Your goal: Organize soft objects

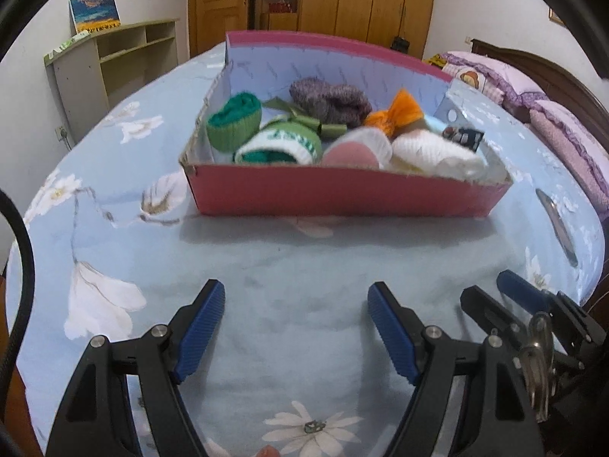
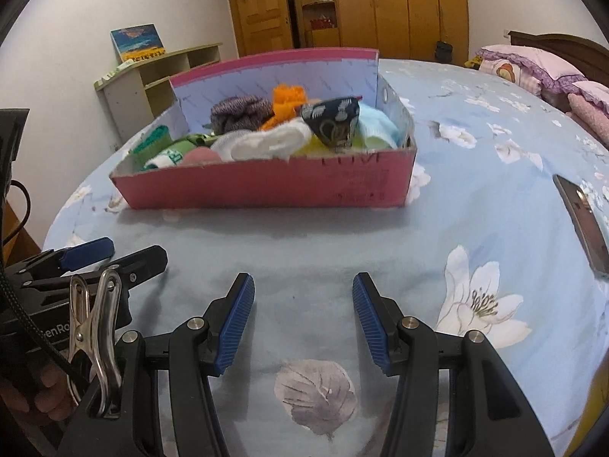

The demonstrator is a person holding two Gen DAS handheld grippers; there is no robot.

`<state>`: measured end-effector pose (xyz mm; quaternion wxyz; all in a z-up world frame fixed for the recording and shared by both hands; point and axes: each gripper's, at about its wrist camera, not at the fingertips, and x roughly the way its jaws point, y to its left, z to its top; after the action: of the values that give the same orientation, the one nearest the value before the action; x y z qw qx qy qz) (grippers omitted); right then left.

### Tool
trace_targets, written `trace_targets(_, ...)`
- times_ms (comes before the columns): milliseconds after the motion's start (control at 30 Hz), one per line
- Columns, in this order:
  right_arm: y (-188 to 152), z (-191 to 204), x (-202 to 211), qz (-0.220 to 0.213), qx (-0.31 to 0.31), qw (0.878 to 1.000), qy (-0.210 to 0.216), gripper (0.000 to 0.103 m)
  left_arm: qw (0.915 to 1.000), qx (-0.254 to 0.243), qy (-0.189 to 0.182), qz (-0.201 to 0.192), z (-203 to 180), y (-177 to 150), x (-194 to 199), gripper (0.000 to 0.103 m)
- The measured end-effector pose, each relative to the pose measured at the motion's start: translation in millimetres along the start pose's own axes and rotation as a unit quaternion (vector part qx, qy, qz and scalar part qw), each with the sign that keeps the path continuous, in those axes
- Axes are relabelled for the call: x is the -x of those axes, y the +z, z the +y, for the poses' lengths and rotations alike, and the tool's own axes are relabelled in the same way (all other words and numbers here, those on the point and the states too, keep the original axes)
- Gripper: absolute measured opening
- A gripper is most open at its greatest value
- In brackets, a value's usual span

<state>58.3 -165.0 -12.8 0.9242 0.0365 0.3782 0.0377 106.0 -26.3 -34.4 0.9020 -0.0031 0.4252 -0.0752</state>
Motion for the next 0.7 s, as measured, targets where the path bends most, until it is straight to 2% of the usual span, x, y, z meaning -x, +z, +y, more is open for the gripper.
trace_targets(700, -4.5, -1.5, -8.5, 0.009, -0.006, 1.000, 0.001, 0.057, 1.0000, -0.005, 0.009, 0.001, -3.2, -11.4, -8.9, 0.083)
